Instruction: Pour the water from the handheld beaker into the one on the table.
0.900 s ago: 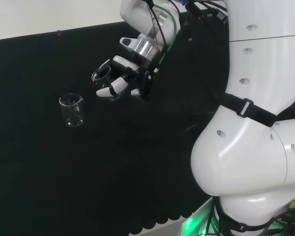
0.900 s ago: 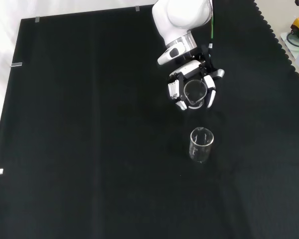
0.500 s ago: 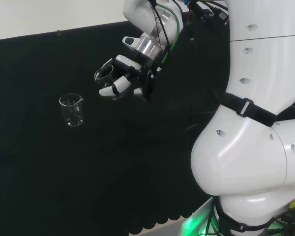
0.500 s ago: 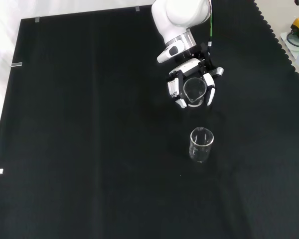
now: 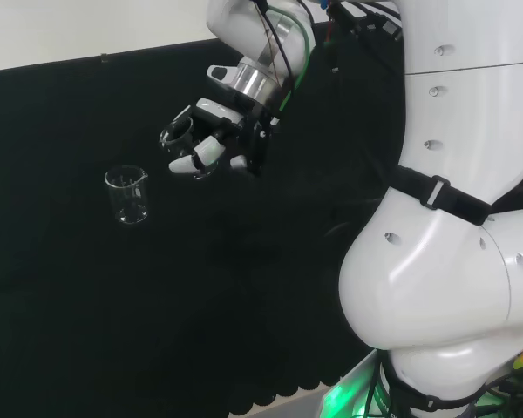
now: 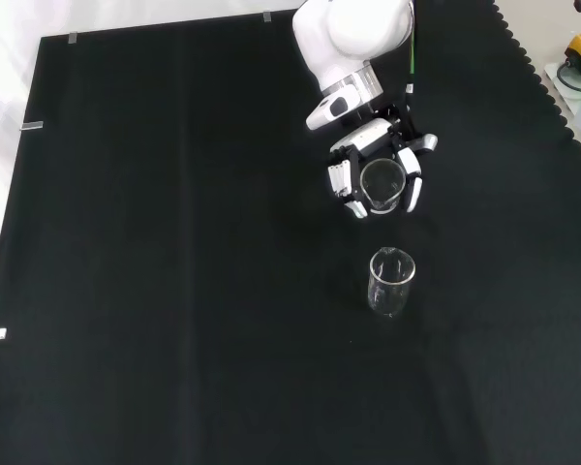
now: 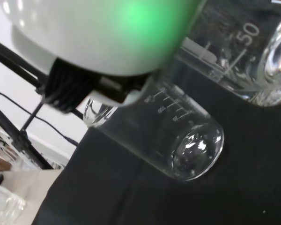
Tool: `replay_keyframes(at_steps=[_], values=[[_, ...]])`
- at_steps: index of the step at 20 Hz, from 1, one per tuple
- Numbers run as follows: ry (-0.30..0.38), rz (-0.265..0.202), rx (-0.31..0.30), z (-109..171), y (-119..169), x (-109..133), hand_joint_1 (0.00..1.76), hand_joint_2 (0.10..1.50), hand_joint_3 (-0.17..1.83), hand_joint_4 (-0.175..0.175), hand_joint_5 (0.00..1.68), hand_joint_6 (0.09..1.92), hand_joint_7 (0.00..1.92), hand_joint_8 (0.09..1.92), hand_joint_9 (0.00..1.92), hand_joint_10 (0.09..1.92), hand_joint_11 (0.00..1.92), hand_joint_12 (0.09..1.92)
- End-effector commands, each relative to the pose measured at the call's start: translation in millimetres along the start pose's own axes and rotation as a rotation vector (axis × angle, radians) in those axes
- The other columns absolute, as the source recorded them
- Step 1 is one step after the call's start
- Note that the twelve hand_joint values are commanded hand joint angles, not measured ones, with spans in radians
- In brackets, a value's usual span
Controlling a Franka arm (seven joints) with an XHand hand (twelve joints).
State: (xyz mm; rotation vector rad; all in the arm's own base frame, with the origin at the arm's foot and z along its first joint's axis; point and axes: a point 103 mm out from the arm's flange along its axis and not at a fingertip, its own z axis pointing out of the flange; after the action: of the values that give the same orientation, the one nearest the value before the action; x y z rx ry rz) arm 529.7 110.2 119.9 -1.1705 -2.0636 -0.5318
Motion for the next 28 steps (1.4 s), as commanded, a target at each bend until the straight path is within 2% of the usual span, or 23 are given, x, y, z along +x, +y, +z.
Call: replay_keyframes(at_steps=[1, 11, 12, 16, 20, 28], values=[[-0.006, 0.015, 0.027, -12.4, 0.0, 2.6, 1.46, 0.43, 0.89, -0.175, 1.34, 0.48, 1.69, 0.09, 1.56, 0.40, 1.29, 0.71], [-0.107, 0.015, 0.157, 1.1, 13.7, 22.7, 1.46, 0.43, 0.89, -0.175, 1.34, 0.48, 1.69, 0.09, 1.56, 0.40, 1.29, 0.71], [-0.102, 0.021, 0.145, -10.2, 6.8, 18.1, 1.46, 0.43, 0.89, -0.175, 1.34, 0.48, 1.69, 0.09, 1.56, 0.40, 1.29, 0.71], [-0.136, 0.017, 0.183, 1.0, 14.0, 27.5, 1.46, 0.43, 0.89, -0.175, 1.34, 0.48, 1.69, 0.09, 1.56, 0.40, 1.29, 0.71], [-0.160, 0.010, 0.208, -5.8, 10.4, 27.7, 1.46, 0.43, 0.89, -0.175, 1.34, 0.48, 1.69, 0.09, 1.56, 0.40, 1.29, 0.71], [-0.204, 0.010, 0.257, 4.8, 15.7, 39.6, 1.46, 0.43, 0.90, -0.175, 1.34, 0.48, 1.69, 0.09, 1.56, 0.40, 1.29, 0.71]])
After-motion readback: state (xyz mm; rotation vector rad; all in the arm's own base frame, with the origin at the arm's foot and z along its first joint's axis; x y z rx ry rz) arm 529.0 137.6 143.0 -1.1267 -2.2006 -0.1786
